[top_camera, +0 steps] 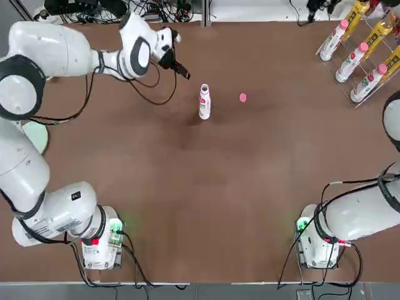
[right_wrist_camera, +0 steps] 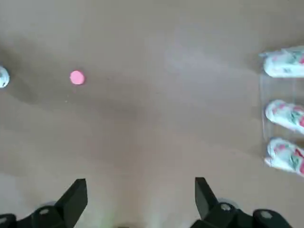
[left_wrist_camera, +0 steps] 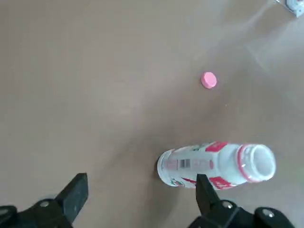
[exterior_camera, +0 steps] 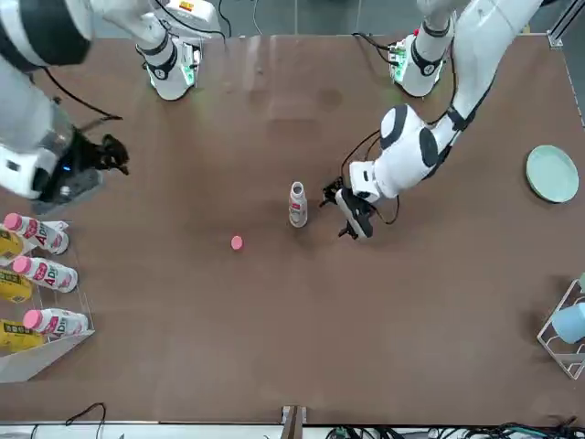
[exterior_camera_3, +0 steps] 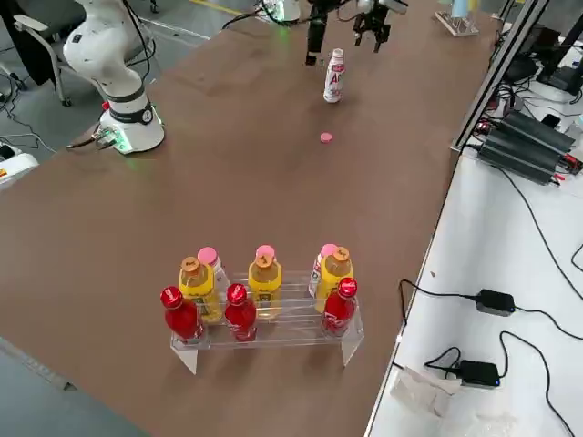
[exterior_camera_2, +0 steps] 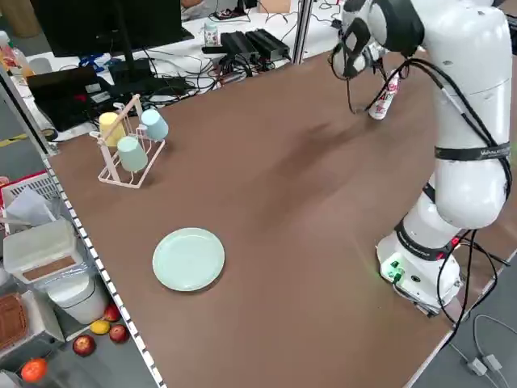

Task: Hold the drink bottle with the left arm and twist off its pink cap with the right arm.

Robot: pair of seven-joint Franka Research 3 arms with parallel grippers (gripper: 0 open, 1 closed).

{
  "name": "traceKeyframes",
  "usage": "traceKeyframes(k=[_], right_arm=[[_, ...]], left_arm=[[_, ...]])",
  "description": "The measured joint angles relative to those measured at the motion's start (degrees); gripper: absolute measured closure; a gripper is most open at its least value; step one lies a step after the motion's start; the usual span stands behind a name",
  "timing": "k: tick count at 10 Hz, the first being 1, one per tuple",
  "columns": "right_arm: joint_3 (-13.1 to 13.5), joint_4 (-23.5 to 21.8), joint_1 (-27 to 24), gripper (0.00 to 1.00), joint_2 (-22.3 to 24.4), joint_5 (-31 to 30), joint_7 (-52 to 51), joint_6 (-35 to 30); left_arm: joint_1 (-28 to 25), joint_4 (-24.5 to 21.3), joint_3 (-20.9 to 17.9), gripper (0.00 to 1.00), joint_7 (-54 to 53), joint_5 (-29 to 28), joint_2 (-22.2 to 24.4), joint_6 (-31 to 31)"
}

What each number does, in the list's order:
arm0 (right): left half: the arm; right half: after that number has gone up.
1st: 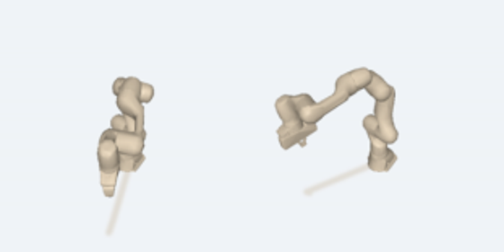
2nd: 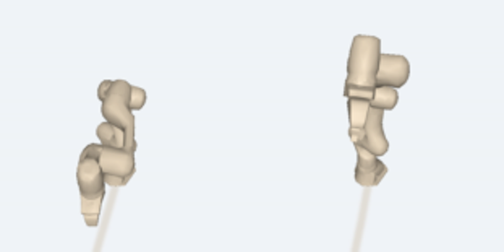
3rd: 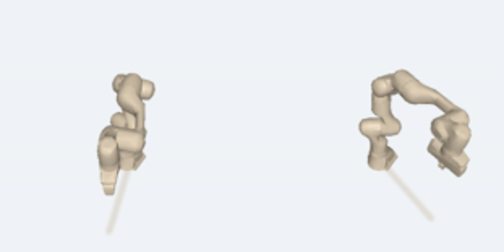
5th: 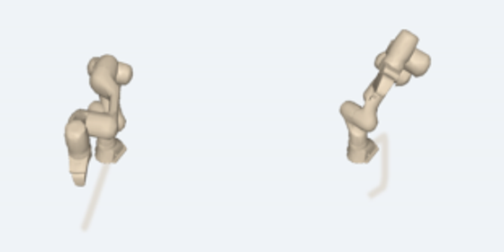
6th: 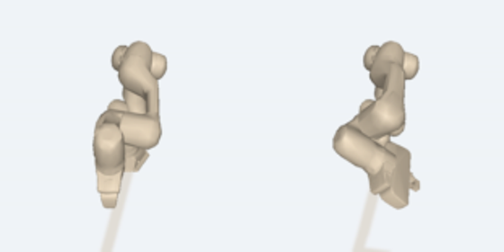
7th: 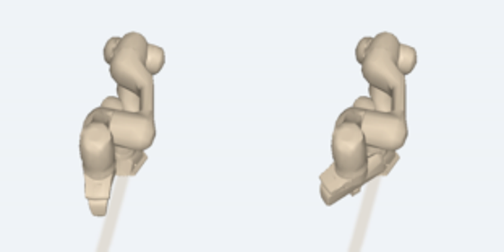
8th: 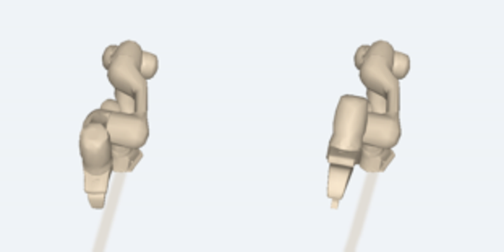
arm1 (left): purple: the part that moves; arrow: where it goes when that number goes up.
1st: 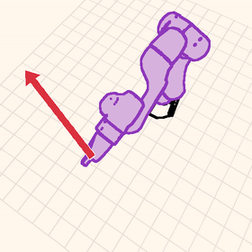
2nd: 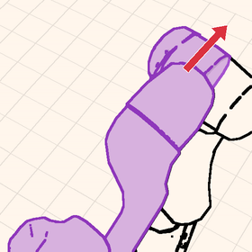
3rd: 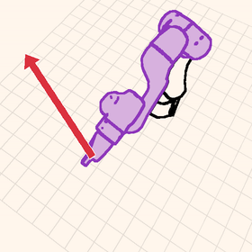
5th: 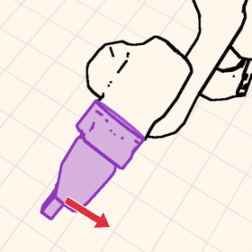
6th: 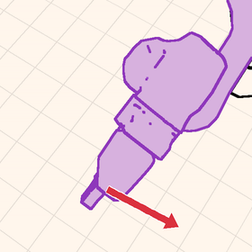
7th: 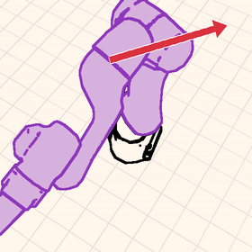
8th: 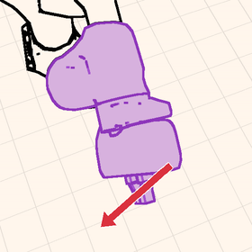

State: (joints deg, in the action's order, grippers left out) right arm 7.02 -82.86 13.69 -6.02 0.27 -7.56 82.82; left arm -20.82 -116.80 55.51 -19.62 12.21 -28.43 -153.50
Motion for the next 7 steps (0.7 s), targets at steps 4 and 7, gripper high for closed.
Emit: traceKeyframes(k=[4, 7], right_arm=[[-0.45, 4.6, -0.19, 0.0, 0.19, -0.54, 8.43, -7.06], [0.86, 5.67, -0.44, 0.0, 0.63, -0.89, 8.96, -7.29]], left_arm=[[-0.28, 7.15, -0.9, 0.0, 23.02, -14.47, 1.17, 10.11], [-0.37, 14.74, -1.09, 0.0, 31.9, -17.74, 1.25, 21.0]])
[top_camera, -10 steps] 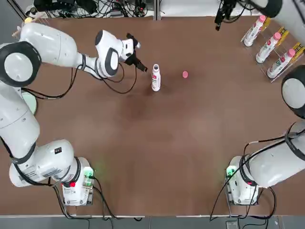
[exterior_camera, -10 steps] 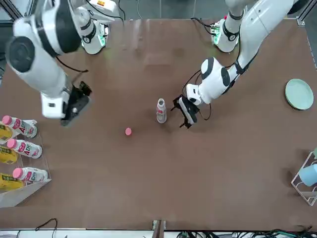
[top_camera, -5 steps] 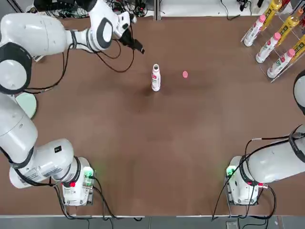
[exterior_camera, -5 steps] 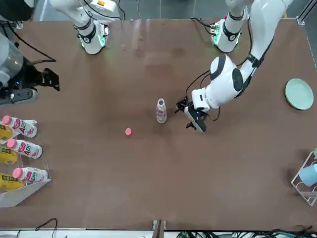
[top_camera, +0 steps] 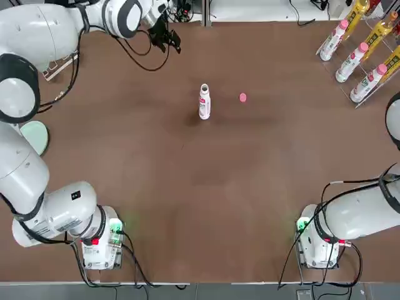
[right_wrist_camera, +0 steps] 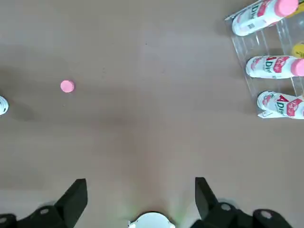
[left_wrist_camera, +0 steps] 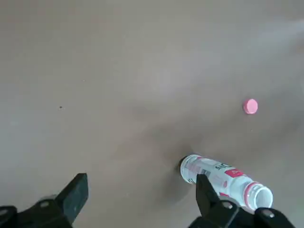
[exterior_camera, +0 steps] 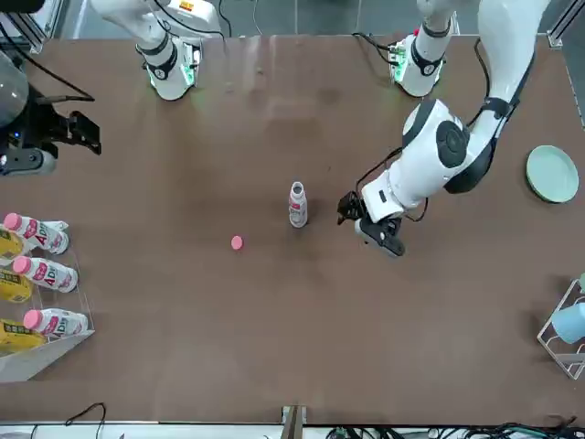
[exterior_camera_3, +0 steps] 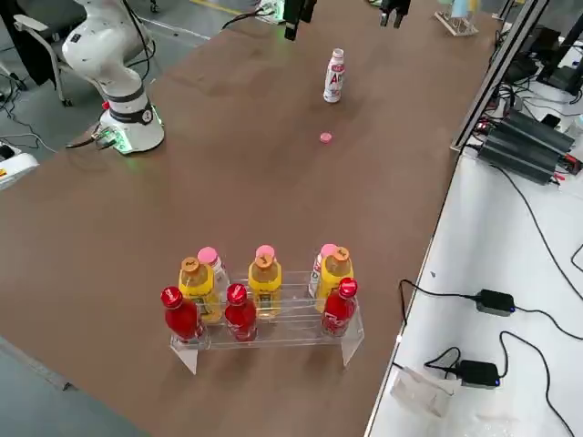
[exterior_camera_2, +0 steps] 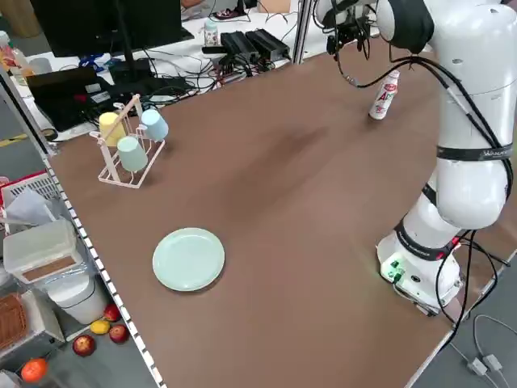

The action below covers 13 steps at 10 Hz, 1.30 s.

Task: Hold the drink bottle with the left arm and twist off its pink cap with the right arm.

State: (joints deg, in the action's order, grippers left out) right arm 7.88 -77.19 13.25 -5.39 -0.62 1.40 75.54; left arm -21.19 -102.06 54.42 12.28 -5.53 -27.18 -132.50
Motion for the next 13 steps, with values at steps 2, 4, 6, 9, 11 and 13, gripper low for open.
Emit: traceKeyframes(k=[2, 4, 6, 9, 11, 13], right_arm=[[0.36, 0.02, -0.32, 0.0, 0.2, 0.01, -0.02, 0.0], [0.19, 0.01, -0.26, 0.0, 0.2, 0.02, -0.01, 0.24], [0.12, 0.01, -0.23, 0.0, 0.2, 0.03, -0.02, 0.43], [-0.06, 0.01, -0.1, 0.0, 0.2, 0.02, -0.01, 0.54], [-0.03, 0.01, -0.14, 0.0, 0.2, 0.02, 0.0, 0.55], [0.19, 0.01, -0.28, 0.0, 0.2, -0.02, 0.0, 0.86]], left_arm=[[0.08, 2.33, -0.31, 0.0, 4.13, -0.73, 0.21, 3.4], [0.01, 5.58, -3.56, 0.0, 5.66, -1.09, 2.44, 9.17], [-0.34, 7.88, -6.92, 0.0, 5.74, -1.09, 5.22, 13.49], [-0.88, 10.32, -8.02, 0.0, 6.07, -1.86, 6.55, 17.31], [-0.9, 12.16, -8.15, 0.0, 7.3, -3.62, 6.55, 19.74], [-0.92, 14.12, -9.05, 0.0, 7.52, -4.08, 6.64, 21.56]])
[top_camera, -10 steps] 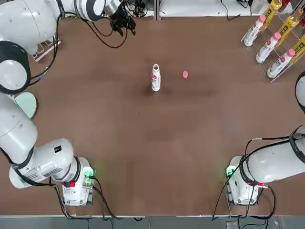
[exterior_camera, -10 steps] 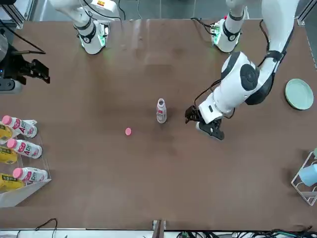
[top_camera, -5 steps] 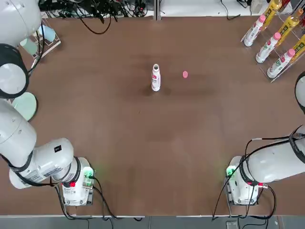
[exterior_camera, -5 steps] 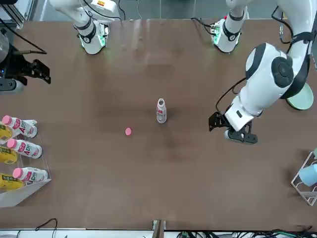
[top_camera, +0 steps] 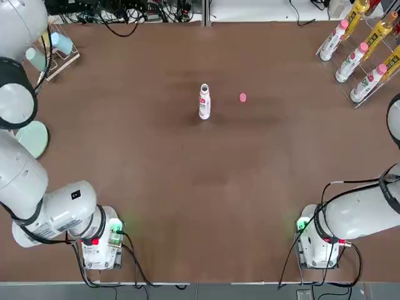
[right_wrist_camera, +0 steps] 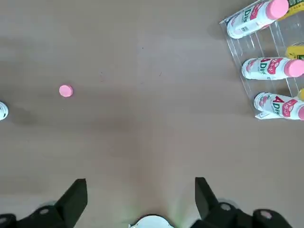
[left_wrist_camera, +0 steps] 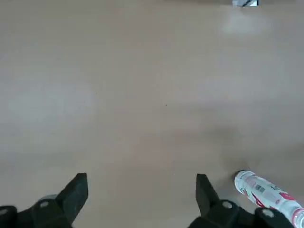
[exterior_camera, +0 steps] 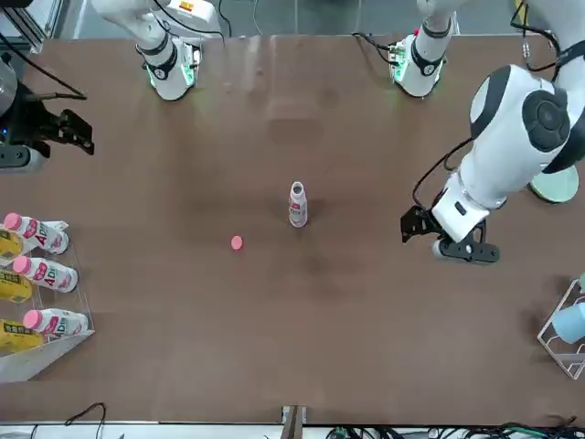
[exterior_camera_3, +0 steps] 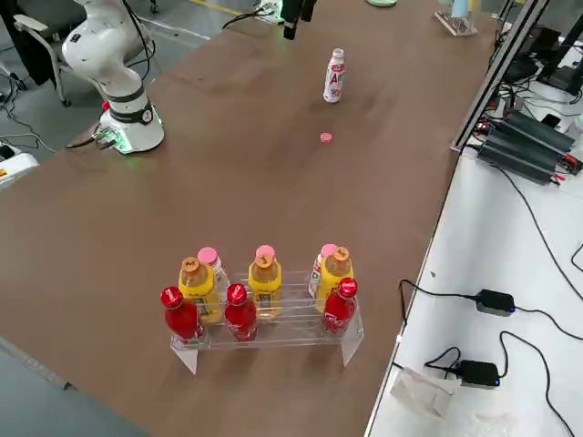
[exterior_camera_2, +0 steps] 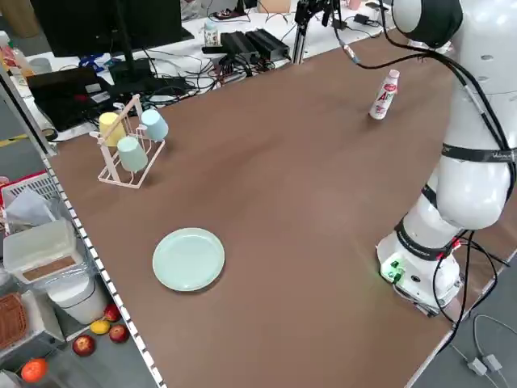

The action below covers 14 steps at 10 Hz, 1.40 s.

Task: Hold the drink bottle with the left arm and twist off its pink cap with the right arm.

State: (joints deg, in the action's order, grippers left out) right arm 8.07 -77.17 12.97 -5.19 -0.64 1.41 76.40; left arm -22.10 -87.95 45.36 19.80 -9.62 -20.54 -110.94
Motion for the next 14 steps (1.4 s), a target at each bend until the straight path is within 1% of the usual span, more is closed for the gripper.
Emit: traceKeyframes(k=[1, 3, 5, 6, 8, 9, 11, 12, 14], right_arm=[[0.08, 0.19, -0.05, 0.0, 0.01, -0.18, 0.0, 0.96], [0.26, 1.22, -0.81, 0.0, 0.03, -1.03, 0.38, 1.51], [0.39, 1.55, -2.45, 0.0, 0.03, -1.04, 0.37, 2.34], [0.38, 1.55, -2.57, 0.0, 0.03, -1.04, 0.38, 2.55], [0.38, 1.56, -2.69, 0.0, 0.03, -1.03, 0.39, 2.58], [0.38, 1.56, -2.89, 0.0, 0.03, -1.03, 0.39, 2.59], [0.38, 1.56, -3.1, 0.0, 0.02, -1.03, 0.39, 2.59], [0.38, 1.56, -3.1, 0.0, 0.02, -1.03, 0.39, 2.59], [0.39, 1.56, -3.18, 0.0, 0.02, -1.03, 0.4, 2.65]], left_arm=[[0.0, 0.43, -0.92, 0.0, -0.12, -0.13, 0.16, 0.23], [0.0, 0.88, -4.13, 0.0, -1.21, -0.24, 1.39, 1.3], [0.36, 1.65, -5.3, 0.0, -1.75, -0.24, 1.78, 3.38], [2.66, 2.03, -7.87, 0.0, -1.92, -0.24, 1.98, 3.85], [11.7, 2.4, -19.53, 0.0, -4.03, 0.01, 2.73, 3.99], [13.3, 2.45, -22.23, 0.0, -5.36, 0.31, 3.02, 3.99], [14.14, 2.49, -26.24, 0.0, -6.85, 0.92, 4.12, 4.0], [14.12, 2.53, -27.48, 0.0, -7.51, 1.37, 4.69, 4.01], [14.18, 2.76, -28.27, 0.0, -7.81, 1.84, 6.2, 4.02]])
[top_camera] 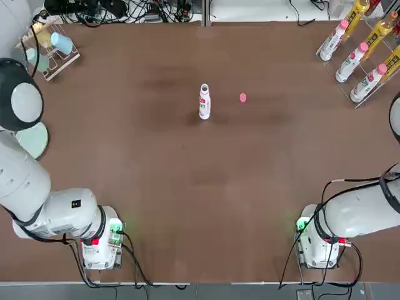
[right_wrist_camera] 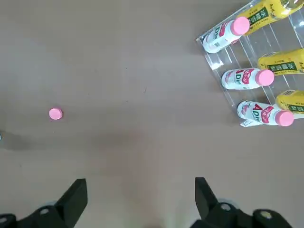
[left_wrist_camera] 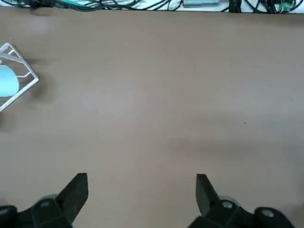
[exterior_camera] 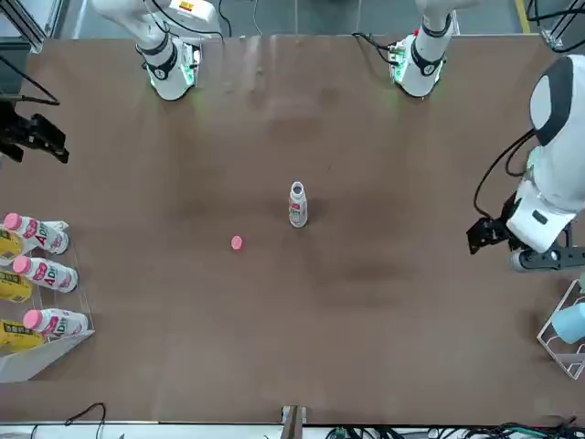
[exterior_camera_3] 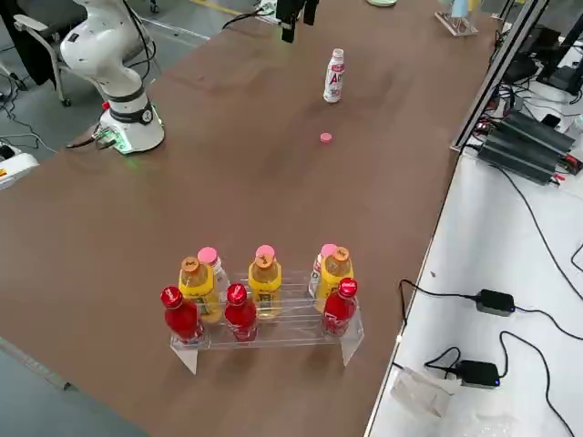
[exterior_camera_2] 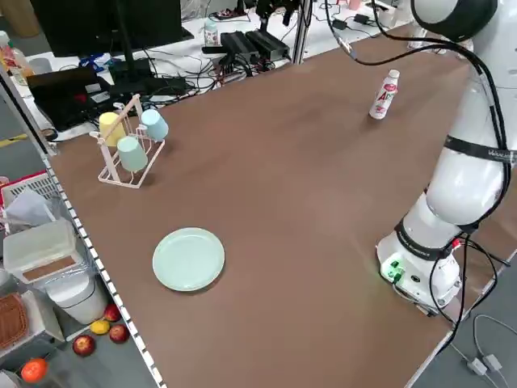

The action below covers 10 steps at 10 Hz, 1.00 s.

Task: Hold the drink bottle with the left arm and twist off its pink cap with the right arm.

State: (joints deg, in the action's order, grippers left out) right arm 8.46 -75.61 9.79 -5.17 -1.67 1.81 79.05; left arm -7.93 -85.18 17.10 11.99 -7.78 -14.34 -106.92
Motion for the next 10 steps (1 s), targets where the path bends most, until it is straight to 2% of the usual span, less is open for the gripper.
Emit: traceKeyframes(k=[2, 5, 7, 10], right_arm=[[0.05, 0.0, -0.29, 0.0, 0.0, 0.0, 0.0, 0.38], [0.06, 0.0, -0.38, 0.0, 0.0, 0.0, 0.0, 1.41], [0.0, 0.0, -0.39, 0.0, 0.0, 0.01, 0.0, 1.62], [-0.01, 0.0, -0.39, 0.0, 0.0, 0.01, 0.0, 1.95]], left_arm=[[0.53, 0.43, -0.34, 0.0, 0.06, 2.88, 3.56, 3.0], [2.13, 0.94, -2.34, 0.0, 0.21, 5.15, 8.9, 12.33], [2.02, 2.26, -4.63, 0.0, -0.37, 7.59, 9.71, 18.33], [2.14, 3.15, -5.15, 0.0, -0.91, 7.11, 9.8, 20.56]])
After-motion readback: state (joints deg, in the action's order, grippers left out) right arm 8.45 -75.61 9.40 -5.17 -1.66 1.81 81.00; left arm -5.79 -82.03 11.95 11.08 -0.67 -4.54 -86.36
